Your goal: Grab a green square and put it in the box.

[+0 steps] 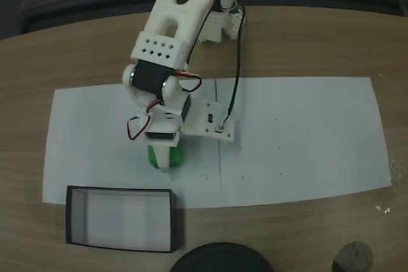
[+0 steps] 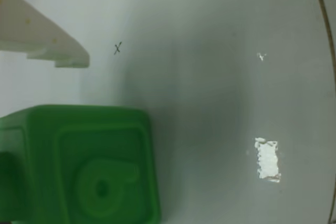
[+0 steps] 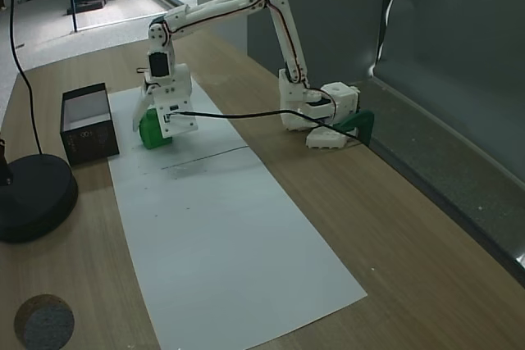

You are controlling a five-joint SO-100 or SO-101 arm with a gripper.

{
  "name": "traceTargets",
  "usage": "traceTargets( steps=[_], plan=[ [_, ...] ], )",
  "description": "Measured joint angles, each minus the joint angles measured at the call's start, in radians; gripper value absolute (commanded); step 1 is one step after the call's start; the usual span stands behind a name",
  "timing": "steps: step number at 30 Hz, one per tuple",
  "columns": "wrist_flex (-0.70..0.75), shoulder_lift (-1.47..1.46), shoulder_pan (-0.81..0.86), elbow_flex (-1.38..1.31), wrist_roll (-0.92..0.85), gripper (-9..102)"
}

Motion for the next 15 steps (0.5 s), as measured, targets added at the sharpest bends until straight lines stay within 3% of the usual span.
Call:
traceTargets(
  steps=[6, 15],
  plan=[
    [-0.009, -0.083, -0.002, -0.104, 0.002, 12],
    [0.014, -0.049, -0.032, -0.124, 0.012, 11]
  ],
)
